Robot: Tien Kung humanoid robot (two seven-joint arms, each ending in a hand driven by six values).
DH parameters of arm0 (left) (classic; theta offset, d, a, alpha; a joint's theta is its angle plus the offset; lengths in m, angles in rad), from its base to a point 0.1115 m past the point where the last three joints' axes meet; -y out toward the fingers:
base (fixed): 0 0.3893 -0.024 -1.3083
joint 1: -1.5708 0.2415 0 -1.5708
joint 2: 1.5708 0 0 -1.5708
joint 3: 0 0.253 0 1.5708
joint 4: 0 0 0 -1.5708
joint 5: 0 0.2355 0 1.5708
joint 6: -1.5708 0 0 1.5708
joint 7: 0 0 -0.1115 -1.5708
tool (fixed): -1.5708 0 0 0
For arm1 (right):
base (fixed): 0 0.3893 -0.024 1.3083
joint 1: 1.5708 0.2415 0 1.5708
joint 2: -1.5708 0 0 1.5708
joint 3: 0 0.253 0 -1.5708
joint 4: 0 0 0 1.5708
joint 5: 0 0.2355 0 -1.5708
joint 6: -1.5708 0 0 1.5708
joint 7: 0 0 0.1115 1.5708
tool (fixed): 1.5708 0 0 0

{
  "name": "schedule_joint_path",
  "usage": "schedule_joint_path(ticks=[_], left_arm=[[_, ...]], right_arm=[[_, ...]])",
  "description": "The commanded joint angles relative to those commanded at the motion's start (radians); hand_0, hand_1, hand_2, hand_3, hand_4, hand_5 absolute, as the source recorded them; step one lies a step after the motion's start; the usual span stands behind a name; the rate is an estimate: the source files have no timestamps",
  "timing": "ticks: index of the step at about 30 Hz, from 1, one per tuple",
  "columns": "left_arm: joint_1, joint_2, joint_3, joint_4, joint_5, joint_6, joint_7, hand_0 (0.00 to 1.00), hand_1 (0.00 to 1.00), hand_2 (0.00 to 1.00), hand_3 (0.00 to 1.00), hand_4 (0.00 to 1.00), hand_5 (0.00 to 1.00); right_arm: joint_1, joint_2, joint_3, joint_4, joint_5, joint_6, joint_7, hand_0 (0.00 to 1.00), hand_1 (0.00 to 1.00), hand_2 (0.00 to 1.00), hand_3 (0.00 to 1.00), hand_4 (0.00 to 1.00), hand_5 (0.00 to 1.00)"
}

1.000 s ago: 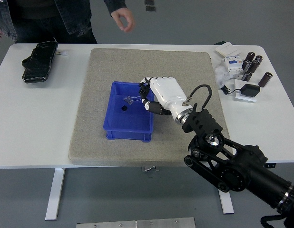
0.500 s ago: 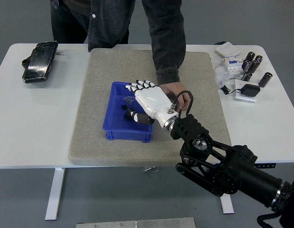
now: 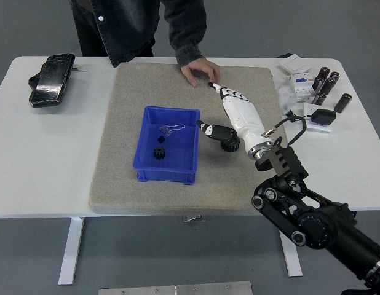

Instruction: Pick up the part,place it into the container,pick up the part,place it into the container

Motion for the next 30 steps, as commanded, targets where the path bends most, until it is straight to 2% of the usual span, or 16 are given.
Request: schedule_joint_path(ticks=[2, 5, 10, 11, 16, 17, 21, 23, 28, 29, 30], left_arm=[[0.001, -0.001, 0.001, 0.0, -0.001, 0.0, 0.0, 0.638, 0.61, 0.574, 0.58, 0.637, 0.282], [0.001, -0.001, 0.0, 0.0, 0.002, -0.001, 0.001, 0.638, 0.61, 0.574, 0.579, 0.634, 0.282], [-0.002, -0.003, -0.003, 0.0, 0.009, -0.004, -0.001, 0.638, 0.61, 0.574, 0.579, 0.634, 0.282], [-0.003, -0.003, -0.004, 0.0, 0.01, -0.004, -0.002, 0.637, 0.61, 0.574, 0.57, 0.627, 0.275], [-0.002, -0.002, -0.002, 0.0, 0.009, -0.003, -0.001, 0.637, 0.61, 0.574, 0.57, 0.627, 0.275], [-0.002, -0.002, -0.002, 0.0, 0.009, -0.003, -0.001, 0.638, 0.61, 0.572, 0.568, 0.622, 0.276], [-0.002, -0.001, 0.0, 0.0, 0.006, -0.003, -0.002, 0.638, 0.61, 0.572, 0.568, 0.622, 0.276], [-0.003, -0.001, 0.0, 0.0, 0.006, -0.003, -0.003, 0.638, 0.61, 0.572, 0.568, 0.619, 0.278], [-0.003, -0.001, 0.001, 0.0, 0.003, -0.002, -0.005, 0.638, 0.61, 0.572, 0.568, 0.619, 0.278], [-0.003, -0.001, 0.0, 0.0, 0.003, -0.001, -0.006, 0.638, 0.61, 0.573, 0.568, 0.616, 0.281], [-0.003, -0.001, -0.001, 0.0, 0.004, 0.001, -0.007, 0.638, 0.61, 0.573, 0.568, 0.616, 0.281]], right_arm=[[-0.006, -0.018, 0.024, -0.018, -0.007, 0.027, -0.019, 0.879, 0.88, 0.89, 0.935, 0.784, 0.334], [-0.003, -0.031, 0.007, -0.042, -0.021, 0.08, -0.057, 0.868, 0.871, 0.909, 0.948, 0.784, 0.32], [0.002, -0.028, -0.036, -0.073, -0.02, 0.145, -0.096, 0.868, 0.871, 0.909, 0.948, 0.784, 0.32], [0.005, -0.027, -0.048, -0.078, -0.016, 0.153, -0.1, 0.875, 0.874, 0.923, 0.968, 0.823, 0.349], [0.022, -0.026, -0.091, -0.106, -0.003, 0.169, -0.105, 0.875, 0.874, 0.923, 0.968, 0.823, 0.349], [0.025, -0.025, -0.095, -0.111, -0.001, 0.171, -0.105, 0.869, 0.873, 0.923, 0.964, 0.85, 0.394], [0.036, -0.02, -0.114, -0.142, 0.001, 0.18, -0.11, 0.869, 0.873, 0.923, 0.964, 0.85, 0.394], [0.04, -0.019, -0.121, -0.15, 0.002, 0.18, -0.11, 0.849, 0.855, 0.893, 0.945, 0.827, 0.358], [0.044, -0.017, -0.136, -0.154, -0.011, 0.163, -0.111, 0.849, 0.855, 0.893, 0.945, 0.827, 0.358], [0.044, -0.017, -0.138, -0.152, -0.017, 0.162, -0.113, 0.718, 0.645, 0.647, 0.677, 0.337, 0.142], [0.044, -0.017, -0.14, -0.152, -0.022, 0.163, -0.115, 0.718, 0.645, 0.647, 0.677, 0.337, 0.142]])
